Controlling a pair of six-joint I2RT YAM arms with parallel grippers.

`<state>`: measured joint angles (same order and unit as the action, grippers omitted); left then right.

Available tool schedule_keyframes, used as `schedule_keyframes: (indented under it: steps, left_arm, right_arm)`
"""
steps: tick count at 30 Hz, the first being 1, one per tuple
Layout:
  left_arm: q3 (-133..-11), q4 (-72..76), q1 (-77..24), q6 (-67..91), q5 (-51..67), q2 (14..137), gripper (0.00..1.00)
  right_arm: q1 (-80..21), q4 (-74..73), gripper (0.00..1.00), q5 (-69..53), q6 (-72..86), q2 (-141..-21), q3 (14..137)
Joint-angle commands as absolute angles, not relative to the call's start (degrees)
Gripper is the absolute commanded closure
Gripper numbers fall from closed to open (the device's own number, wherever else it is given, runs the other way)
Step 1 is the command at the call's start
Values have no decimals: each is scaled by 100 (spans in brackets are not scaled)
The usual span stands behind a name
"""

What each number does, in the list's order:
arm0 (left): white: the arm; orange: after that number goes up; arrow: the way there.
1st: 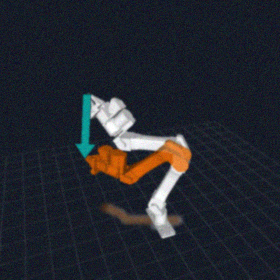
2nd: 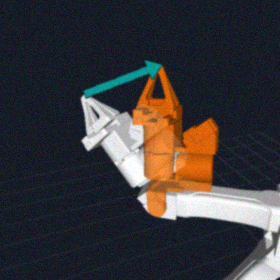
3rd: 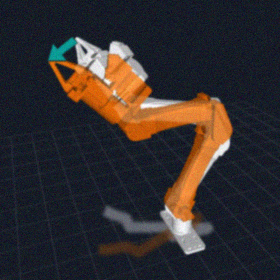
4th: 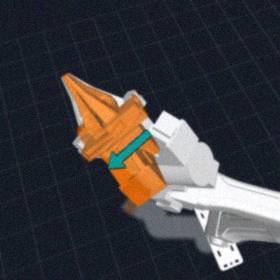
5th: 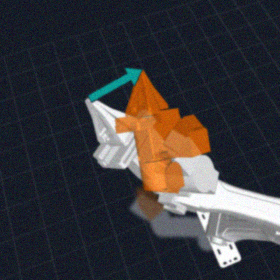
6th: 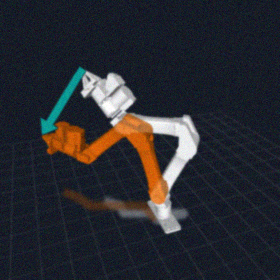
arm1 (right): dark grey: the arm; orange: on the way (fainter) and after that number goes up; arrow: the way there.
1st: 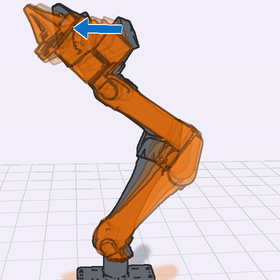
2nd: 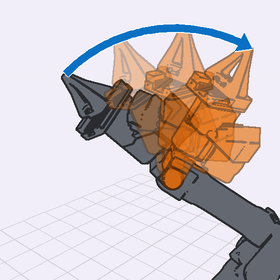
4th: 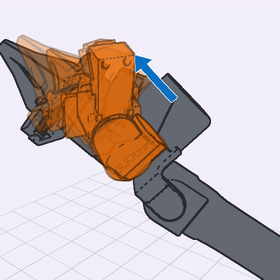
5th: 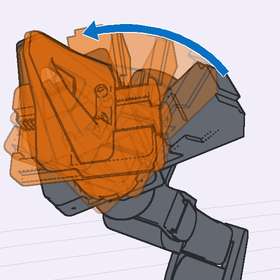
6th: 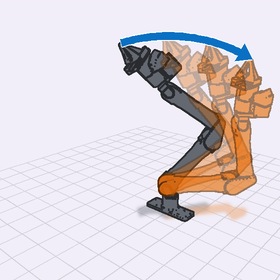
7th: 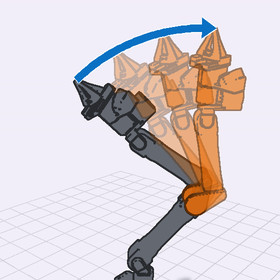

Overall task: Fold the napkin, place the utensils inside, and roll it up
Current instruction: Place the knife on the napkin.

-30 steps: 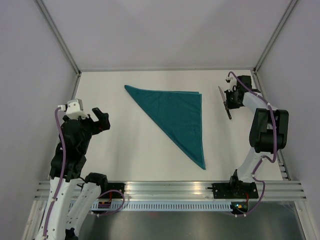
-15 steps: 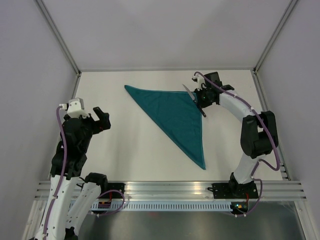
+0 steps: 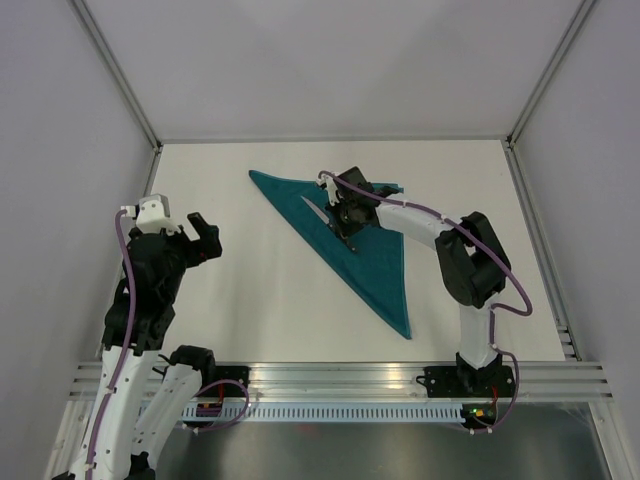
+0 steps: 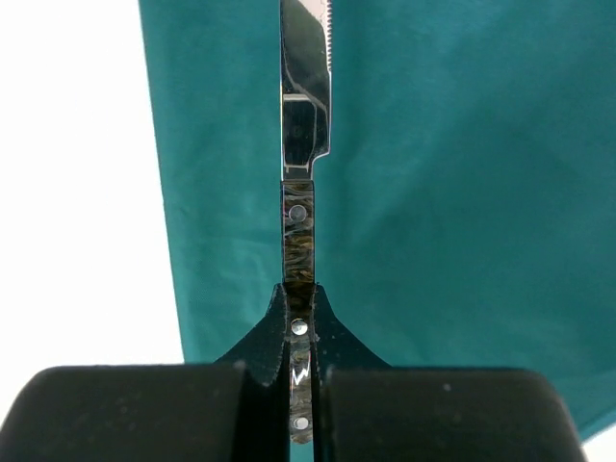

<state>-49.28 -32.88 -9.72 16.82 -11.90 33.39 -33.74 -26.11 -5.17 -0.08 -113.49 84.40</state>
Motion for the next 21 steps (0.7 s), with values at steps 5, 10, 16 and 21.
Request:
schedule_keyframes:
  steps: [5,10,16,21]
  left_arm:
    - [-4878,-3226,-949,1450,-1274,3384,0]
    - [-4878,-3226,-949,1441,-1274,3401,0]
    - [-4887,-3226,-941,1441,-1266,3419,0]
    - [-4887,-3226,-940,1441,-1257,3419,0]
  right_arm:
    - [-3814,-2188,100,-132,352,-11610,8692]
    - [-3981,-2101,99,-105,465,-11716,8631]
    - [-4061,-2101,99,-105,554,-11795,8578]
    - [-4095,-2109,100,-141,589,-11813,8543]
